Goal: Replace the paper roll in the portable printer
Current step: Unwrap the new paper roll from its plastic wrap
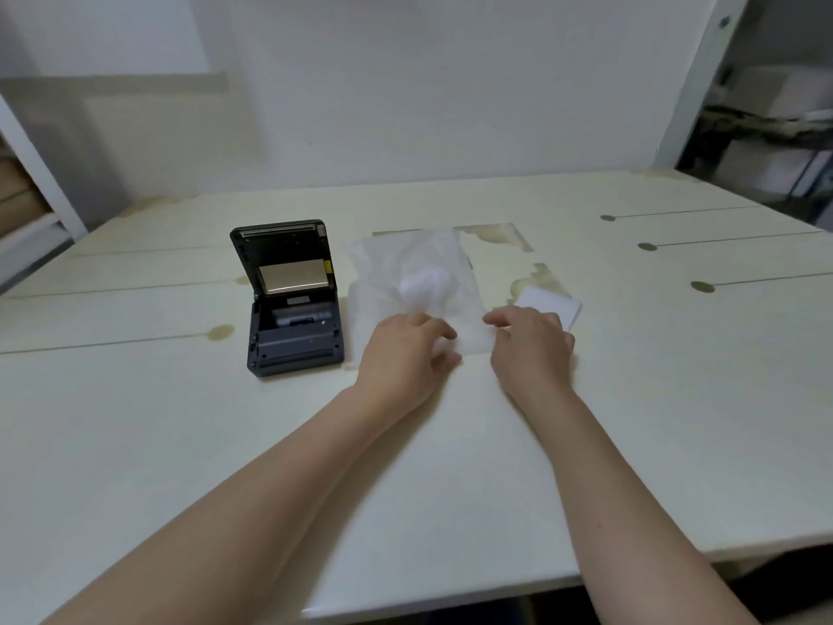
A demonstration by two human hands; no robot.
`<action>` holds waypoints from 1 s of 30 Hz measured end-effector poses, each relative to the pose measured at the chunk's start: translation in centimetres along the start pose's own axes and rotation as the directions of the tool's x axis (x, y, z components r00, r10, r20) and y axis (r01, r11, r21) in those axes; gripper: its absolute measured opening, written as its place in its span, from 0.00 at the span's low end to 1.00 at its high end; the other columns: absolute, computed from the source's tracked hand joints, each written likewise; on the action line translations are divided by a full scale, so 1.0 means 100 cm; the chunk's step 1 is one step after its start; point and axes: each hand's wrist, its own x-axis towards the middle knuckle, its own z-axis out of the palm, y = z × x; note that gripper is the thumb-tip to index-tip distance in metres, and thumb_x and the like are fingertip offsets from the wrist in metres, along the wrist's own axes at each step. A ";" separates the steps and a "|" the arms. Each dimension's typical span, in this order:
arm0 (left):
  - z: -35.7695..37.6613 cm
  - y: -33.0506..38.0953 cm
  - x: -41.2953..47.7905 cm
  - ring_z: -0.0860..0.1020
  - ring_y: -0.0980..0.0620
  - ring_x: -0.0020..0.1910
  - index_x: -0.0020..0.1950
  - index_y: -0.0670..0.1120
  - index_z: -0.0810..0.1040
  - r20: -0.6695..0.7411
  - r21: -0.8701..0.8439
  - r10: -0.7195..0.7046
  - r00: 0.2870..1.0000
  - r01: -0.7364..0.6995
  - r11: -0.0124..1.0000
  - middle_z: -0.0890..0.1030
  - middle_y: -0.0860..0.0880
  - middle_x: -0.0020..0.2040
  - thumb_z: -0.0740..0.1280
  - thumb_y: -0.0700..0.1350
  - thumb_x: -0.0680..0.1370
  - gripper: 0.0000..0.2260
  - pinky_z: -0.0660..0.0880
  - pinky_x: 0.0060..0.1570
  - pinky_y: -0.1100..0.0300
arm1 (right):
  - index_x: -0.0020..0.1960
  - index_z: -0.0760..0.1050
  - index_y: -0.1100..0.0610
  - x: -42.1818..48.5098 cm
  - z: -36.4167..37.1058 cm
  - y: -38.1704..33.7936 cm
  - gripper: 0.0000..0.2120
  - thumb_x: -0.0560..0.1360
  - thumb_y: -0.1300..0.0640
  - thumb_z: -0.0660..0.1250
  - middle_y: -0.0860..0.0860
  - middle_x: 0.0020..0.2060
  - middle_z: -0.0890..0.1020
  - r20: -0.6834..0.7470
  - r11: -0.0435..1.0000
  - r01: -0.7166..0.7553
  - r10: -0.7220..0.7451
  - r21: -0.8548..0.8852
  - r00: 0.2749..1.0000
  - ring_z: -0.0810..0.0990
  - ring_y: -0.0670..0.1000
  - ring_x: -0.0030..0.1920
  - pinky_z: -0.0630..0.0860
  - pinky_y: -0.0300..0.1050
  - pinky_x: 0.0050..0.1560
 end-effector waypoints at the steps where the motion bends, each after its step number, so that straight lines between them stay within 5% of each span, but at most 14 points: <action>1: 0.000 0.003 0.001 0.80 0.44 0.53 0.55 0.47 0.83 0.001 -0.009 -0.002 1.000 0.002 1.000 0.83 0.48 0.55 0.70 0.49 0.76 0.10 0.73 0.53 0.54 | 0.63 0.76 0.48 0.000 -0.001 -0.001 0.21 0.76 0.66 0.57 0.48 0.60 0.80 0.004 1.000 -0.001 0.001 0.009 1.000 0.70 0.55 0.64 0.62 0.48 0.59; 7: -0.008 0.001 0.006 0.79 0.44 0.53 0.54 0.45 0.80 -0.004 -0.002 -0.112 0.994 0.112 0.994 0.82 0.47 0.54 0.61 0.39 0.80 0.10 0.68 0.47 0.57 | 0.64 0.75 0.47 -0.001 -0.002 0.003 0.23 0.74 0.66 0.60 0.48 0.61 0.78 0.017 1.000 -0.006 0.006 0.007 1.000 0.70 0.55 0.64 0.58 0.46 0.51; 12: -0.011 0.000 0.005 0.79 0.44 0.53 0.53 0.45 0.78 -0.029 -0.082 -0.137 0.990 0.134 0.988 0.83 0.48 0.53 0.60 0.43 0.81 0.08 0.72 0.54 0.51 | 0.54 0.81 0.51 0.000 0.000 0.003 0.10 0.79 0.56 0.62 0.50 0.51 0.83 -0.081 0.991 0.043 -0.033 0.129 0.996 0.73 0.56 0.57 0.64 0.46 0.50; 17: -0.016 0.010 0.008 0.81 0.52 0.54 0.59 0.51 0.80 -0.141 -0.214 -0.012 0.990 -0.019 0.977 0.84 0.54 0.51 0.67 0.52 0.78 0.11 0.75 0.56 0.49 | 0.50 0.80 0.55 -0.003 -0.005 -0.003 0.04 0.77 0.58 0.66 0.50 0.43 0.84 -0.176 0.927 0.093 -0.030 0.362 0.984 0.80 0.53 0.51 0.72 0.44 0.47; 21: -0.018 0.020 0.016 0.82 0.53 0.47 0.52 0.53 0.84 -0.240 -0.256 -0.010 0.971 -0.054 0.965 0.84 0.53 0.47 0.68 0.56 0.77 0.10 0.76 0.49 0.52 | 0.49 0.82 0.55 -0.005 -0.007 -0.006 0.06 0.78 0.57 0.66 0.51 0.40 0.84 -0.224 0.892 0.192 -0.106 0.409 0.969 0.80 0.54 0.47 0.76 0.50 0.46; 24: -0.019 0.023 0.019 0.82 0.52 0.45 0.49 0.53 0.85 -0.296 -0.260 -0.022 0.955 -0.058 0.964 0.85 0.53 0.45 0.68 0.55 0.77 0.09 0.77 0.46 0.51 | 0.52 0.83 0.55 -0.005 -0.008 -0.007 0.09 0.79 0.58 0.63 0.43 0.34 0.77 -0.232 0.896 0.231 -0.149 0.379 0.961 0.78 0.54 0.46 0.70 0.46 0.42; 30: -0.015 0.025 0.021 0.81 0.50 0.43 0.46 0.54 0.85 -0.342 -0.139 0.023 0.940 -0.074 0.988 0.85 0.54 0.44 0.68 0.52 0.78 0.07 0.71 0.47 0.53 | 0.49 0.83 0.55 -0.003 -0.004 -0.003 0.08 0.79 0.58 0.64 0.48 0.44 0.83 -0.278 0.915 0.244 -0.156 0.321 0.948 0.77 0.53 0.49 0.65 0.38 0.36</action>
